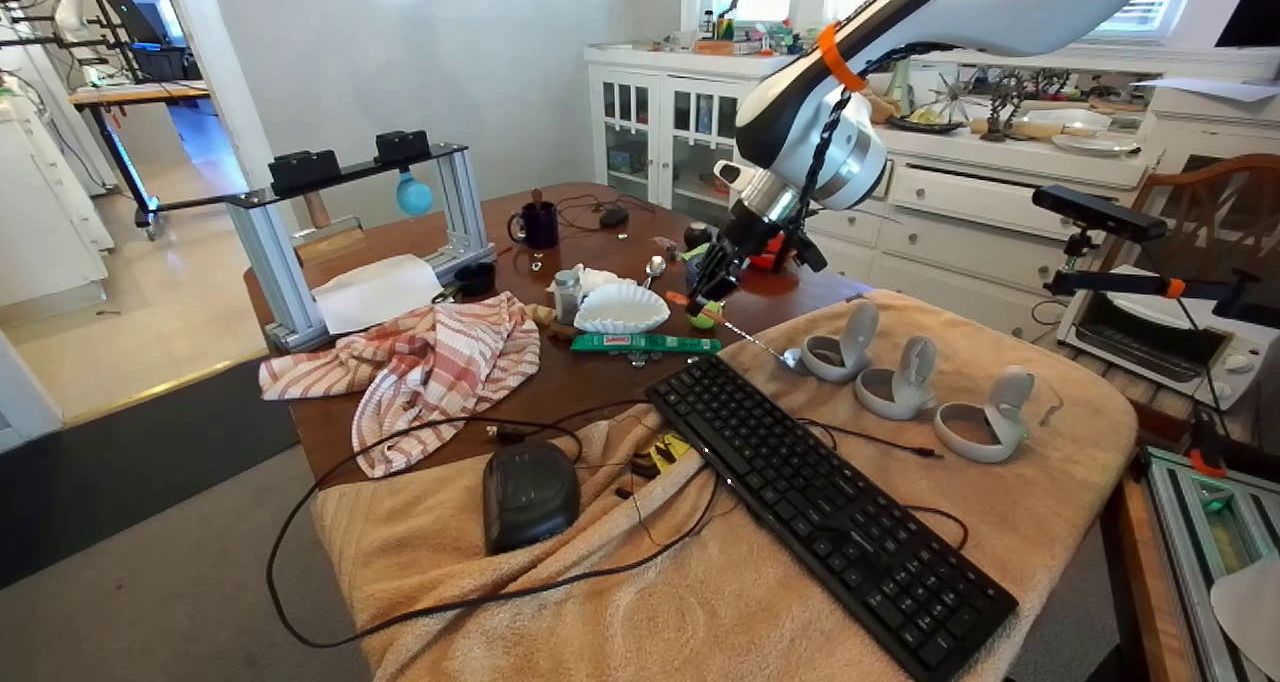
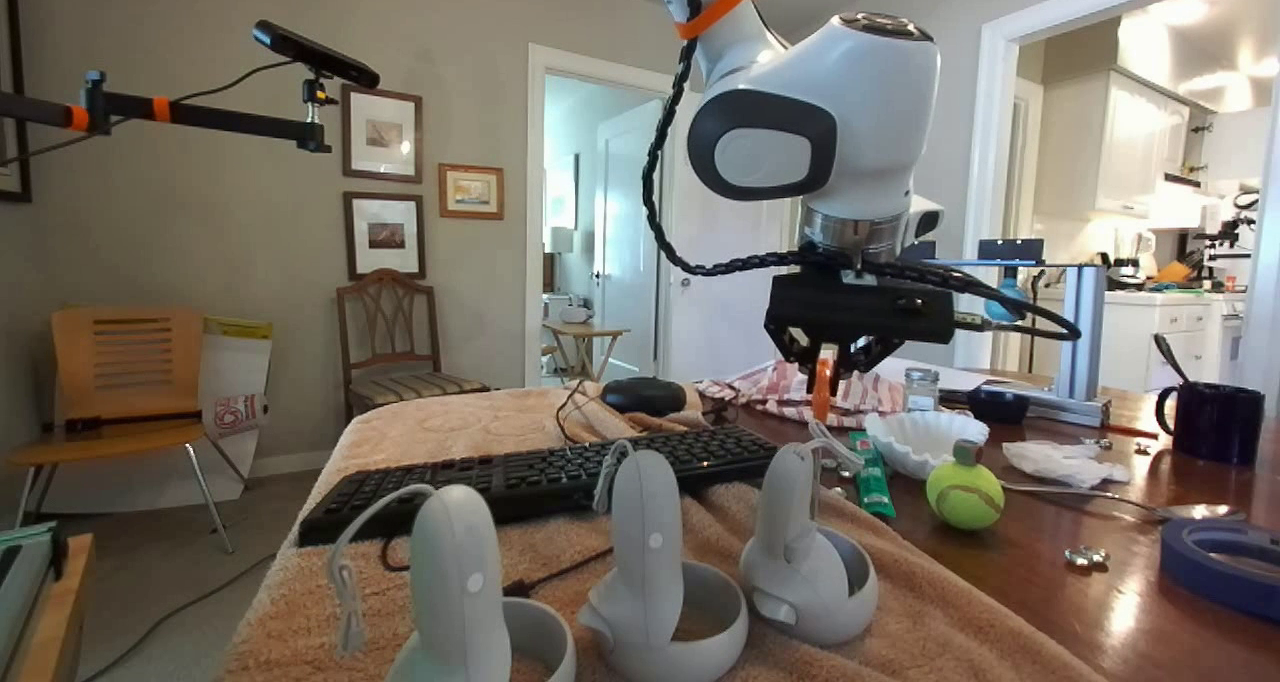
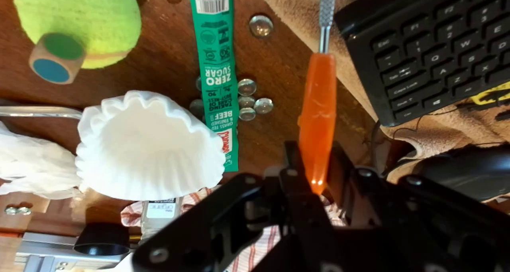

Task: Place the fish slice underneath one console.

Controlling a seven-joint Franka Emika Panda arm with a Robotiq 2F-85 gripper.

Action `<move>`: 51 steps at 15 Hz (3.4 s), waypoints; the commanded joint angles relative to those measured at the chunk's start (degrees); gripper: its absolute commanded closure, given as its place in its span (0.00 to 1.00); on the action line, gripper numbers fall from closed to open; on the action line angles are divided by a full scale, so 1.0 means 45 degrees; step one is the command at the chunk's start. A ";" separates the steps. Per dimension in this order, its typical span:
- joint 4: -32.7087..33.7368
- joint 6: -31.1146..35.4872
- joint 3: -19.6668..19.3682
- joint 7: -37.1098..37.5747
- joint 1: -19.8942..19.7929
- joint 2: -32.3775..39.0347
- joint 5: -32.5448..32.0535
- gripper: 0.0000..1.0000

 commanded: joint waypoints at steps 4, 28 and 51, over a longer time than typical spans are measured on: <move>-0.0429 0.0145 -0.0083 -0.0409 0.0263 -0.0052 0.0031 0.95; -0.0440 -0.1924 -0.0742 0.3616 0.0896 0.0300 -0.6374 0.95; 0.1799 -0.5613 -0.1006 0.5505 0.1131 0.0883 -0.8899 0.95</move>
